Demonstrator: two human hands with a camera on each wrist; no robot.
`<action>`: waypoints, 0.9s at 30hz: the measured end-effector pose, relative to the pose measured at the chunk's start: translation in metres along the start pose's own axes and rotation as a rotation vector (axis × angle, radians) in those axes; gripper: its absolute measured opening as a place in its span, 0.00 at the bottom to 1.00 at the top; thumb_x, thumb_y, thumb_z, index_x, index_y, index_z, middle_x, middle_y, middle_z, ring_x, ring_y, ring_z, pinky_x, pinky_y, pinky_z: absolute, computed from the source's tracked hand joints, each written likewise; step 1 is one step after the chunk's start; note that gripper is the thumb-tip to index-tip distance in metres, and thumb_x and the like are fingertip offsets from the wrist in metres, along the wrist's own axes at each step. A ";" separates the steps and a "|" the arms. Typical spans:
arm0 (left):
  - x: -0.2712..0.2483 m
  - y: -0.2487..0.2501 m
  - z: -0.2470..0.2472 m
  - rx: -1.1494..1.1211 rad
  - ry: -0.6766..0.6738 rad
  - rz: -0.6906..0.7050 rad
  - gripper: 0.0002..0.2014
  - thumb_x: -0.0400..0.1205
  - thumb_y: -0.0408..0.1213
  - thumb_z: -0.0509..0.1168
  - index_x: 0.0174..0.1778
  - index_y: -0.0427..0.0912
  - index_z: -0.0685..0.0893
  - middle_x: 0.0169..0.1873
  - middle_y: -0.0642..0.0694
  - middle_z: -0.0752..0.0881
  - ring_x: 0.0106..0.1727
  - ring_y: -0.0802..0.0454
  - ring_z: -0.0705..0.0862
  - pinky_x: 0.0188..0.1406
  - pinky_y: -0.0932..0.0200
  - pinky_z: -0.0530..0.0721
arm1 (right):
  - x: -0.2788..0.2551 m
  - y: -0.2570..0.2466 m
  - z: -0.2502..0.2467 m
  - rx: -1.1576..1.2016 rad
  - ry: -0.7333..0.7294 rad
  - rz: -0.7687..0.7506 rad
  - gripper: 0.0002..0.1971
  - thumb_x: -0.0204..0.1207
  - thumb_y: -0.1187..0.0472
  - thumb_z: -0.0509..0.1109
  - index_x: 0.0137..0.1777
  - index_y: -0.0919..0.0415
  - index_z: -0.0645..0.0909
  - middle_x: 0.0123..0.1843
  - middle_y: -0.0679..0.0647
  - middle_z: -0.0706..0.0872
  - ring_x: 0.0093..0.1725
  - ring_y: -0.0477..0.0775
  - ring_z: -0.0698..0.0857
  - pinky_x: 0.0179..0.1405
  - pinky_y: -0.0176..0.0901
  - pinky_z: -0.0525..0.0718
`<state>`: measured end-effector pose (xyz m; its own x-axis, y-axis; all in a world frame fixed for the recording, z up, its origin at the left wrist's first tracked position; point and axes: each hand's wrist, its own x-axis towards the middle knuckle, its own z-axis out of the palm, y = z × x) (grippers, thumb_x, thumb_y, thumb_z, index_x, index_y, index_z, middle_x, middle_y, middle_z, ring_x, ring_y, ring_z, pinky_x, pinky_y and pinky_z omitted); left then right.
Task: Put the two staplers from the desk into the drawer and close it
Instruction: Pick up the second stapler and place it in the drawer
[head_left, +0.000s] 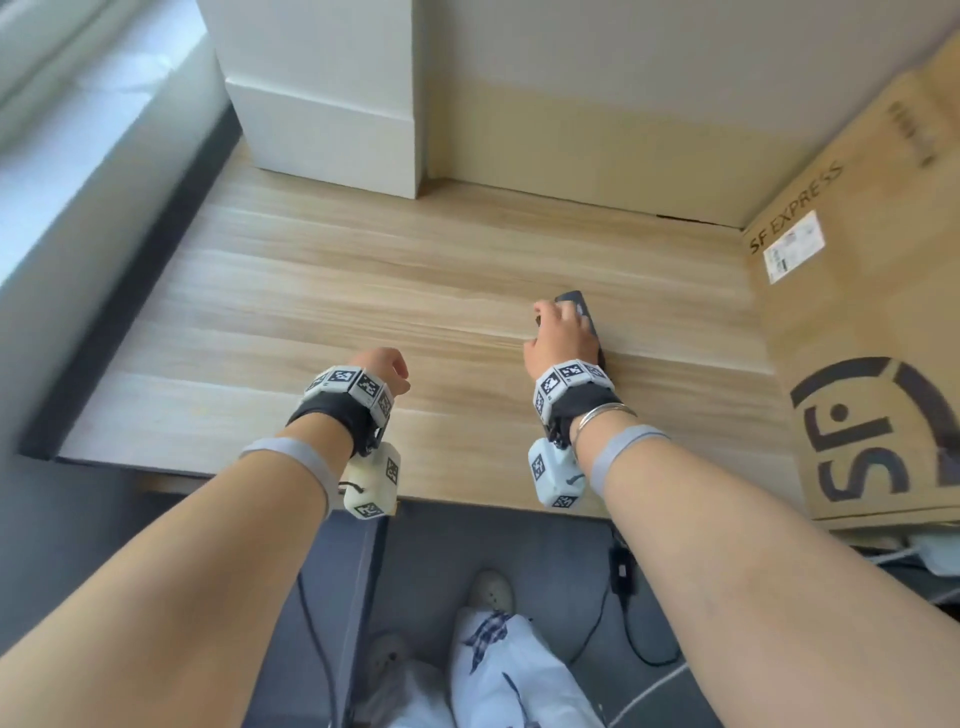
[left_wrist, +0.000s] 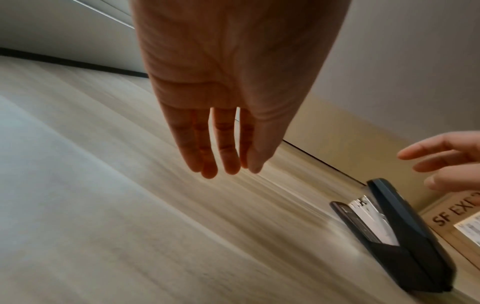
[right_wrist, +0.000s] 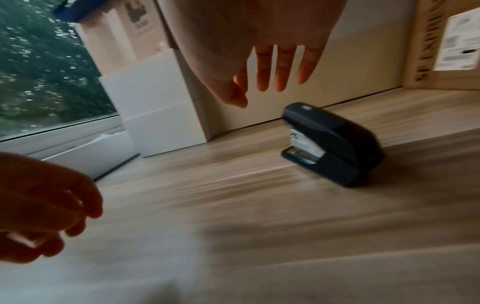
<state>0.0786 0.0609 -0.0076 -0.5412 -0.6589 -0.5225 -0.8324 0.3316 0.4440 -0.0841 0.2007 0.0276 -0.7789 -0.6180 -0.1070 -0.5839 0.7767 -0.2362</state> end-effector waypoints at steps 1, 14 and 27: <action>0.006 0.009 0.006 0.000 -0.002 0.009 0.12 0.76 0.31 0.66 0.55 0.35 0.85 0.57 0.36 0.88 0.59 0.37 0.85 0.59 0.49 0.83 | 0.006 0.012 -0.003 0.012 0.009 0.056 0.25 0.76 0.65 0.66 0.74 0.52 0.71 0.72 0.58 0.74 0.71 0.63 0.73 0.64 0.51 0.75; 0.054 0.054 0.045 -0.008 0.058 -0.014 0.10 0.76 0.27 0.60 0.46 0.43 0.84 0.54 0.36 0.89 0.55 0.37 0.86 0.54 0.49 0.85 | 0.064 0.083 0.017 0.224 -0.363 0.325 0.30 0.70 0.57 0.77 0.70 0.61 0.69 0.65 0.61 0.83 0.64 0.63 0.83 0.51 0.45 0.79; 0.059 0.053 0.050 0.016 0.083 -0.091 0.14 0.77 0.28 0.59 0.54 0.38 0.85 0.56 0.37 0.88 0.58 0.38 0.85 0.54 0.52 0.83 | 0.062 0.089 0.038 0.201 -0.298 0.264 0.22 0.69 0.64 0.75 0.54 0.61 0.64 0.57 0.64 0.86 0.56 0.66 0.86 0.49 0.51 0.84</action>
<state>-0.0032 0.0739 -0.0515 -0.4523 -0.7400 -0.4978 -0.8796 0.2781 0.3859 -0.1758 0.2269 -0.0373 -0.7779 -0.4328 -0.4556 -0.2948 0.8917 -0.3436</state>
